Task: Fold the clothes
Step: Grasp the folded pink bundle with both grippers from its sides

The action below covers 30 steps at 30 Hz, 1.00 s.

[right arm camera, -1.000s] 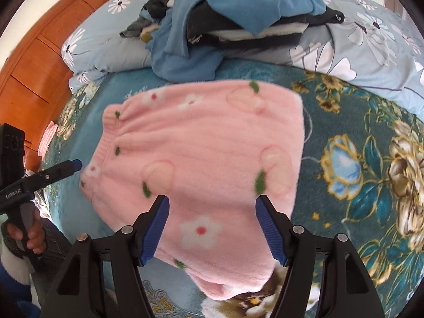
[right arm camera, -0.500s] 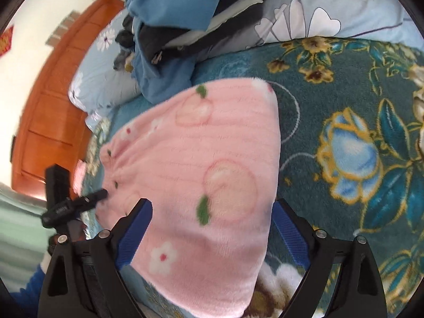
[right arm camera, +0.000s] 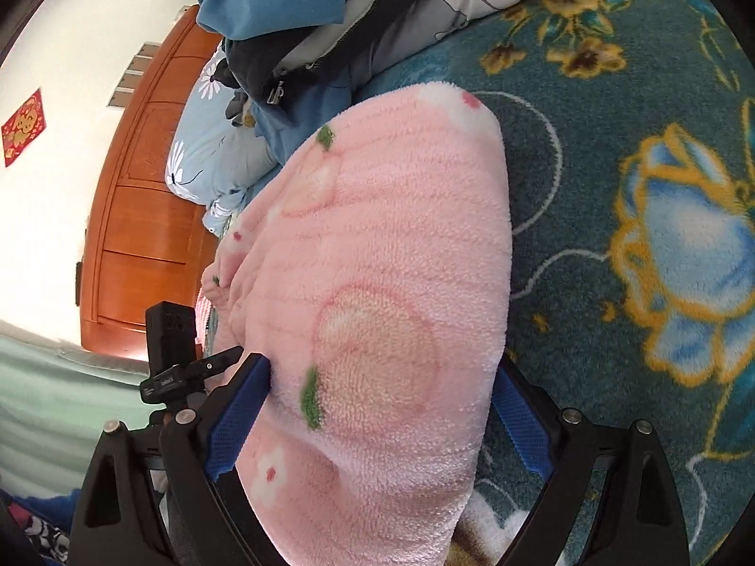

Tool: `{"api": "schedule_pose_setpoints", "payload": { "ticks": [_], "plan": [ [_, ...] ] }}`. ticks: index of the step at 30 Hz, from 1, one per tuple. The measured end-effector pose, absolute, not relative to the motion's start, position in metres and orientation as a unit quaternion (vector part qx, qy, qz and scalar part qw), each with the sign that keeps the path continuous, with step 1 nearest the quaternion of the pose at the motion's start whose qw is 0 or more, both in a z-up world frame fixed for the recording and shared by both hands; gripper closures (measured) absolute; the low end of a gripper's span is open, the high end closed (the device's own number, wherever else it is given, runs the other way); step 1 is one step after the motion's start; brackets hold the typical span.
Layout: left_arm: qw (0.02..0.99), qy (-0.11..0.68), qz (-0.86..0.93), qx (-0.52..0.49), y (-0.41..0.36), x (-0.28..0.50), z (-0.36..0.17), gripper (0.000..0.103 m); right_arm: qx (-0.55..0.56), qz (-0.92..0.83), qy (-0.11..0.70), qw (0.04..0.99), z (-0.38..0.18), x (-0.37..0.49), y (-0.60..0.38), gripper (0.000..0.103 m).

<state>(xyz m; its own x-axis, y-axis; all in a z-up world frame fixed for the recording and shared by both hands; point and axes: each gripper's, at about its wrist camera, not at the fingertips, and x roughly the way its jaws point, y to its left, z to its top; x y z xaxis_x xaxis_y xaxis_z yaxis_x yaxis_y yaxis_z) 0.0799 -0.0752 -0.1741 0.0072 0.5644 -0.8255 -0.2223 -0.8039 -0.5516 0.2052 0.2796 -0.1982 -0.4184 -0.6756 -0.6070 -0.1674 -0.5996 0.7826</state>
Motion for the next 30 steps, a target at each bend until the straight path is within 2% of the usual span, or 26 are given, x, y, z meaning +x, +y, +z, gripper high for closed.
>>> {"api": "schedule_pose_setpoints", "payload": {
  "ticks": [11, 18, 19, 22, 26, 30],
  "plan": [
    [0.279, -0.147, 0.699, -0.642, -0.071, 0.081, -0.175, 0.001, 0.498, -0.759, -0.384, 0.170, -0.200, 0.208, 0.271, 0.009],
    [0.297, -0.168, 0.692, -0.636, -0.062, 0.074, -0.177, 0.003, 0.499, -0.757, -0.371, 0.203, -0.198, 0.190, 0.262, 0.010],
    [0.297, -0.170, 0.691, -0.637, -0.062, 0.074, -0.178, 0.006, 0.498, -0.756, -0.371, 0.207, -0.198, 0.186, 0.262, 0.011],
    [0.302, -0.175, 0.691, -0.634, -0.059, 0.076, -0.177, 0.024, 0.504, -0.750, -0.381, 0.197, -0.200, 0.179, 0.266, 0.019],
    [0.302, -0.175, 0.698, -0.625, -0.056, 0.084, -0.173, 0.037, 0.520, -0.743, -0.383, 0.176, -0.196, 0.180, 0.269, 0.037],
    [0.295, -0.190, 0.707, -0.614, -0.059, 0.091, -0.169, 0.049, 0.529, -0.745, -0.374, 0.158, -0.188, 0.179, 0.266, 0.047]
  ]
}}
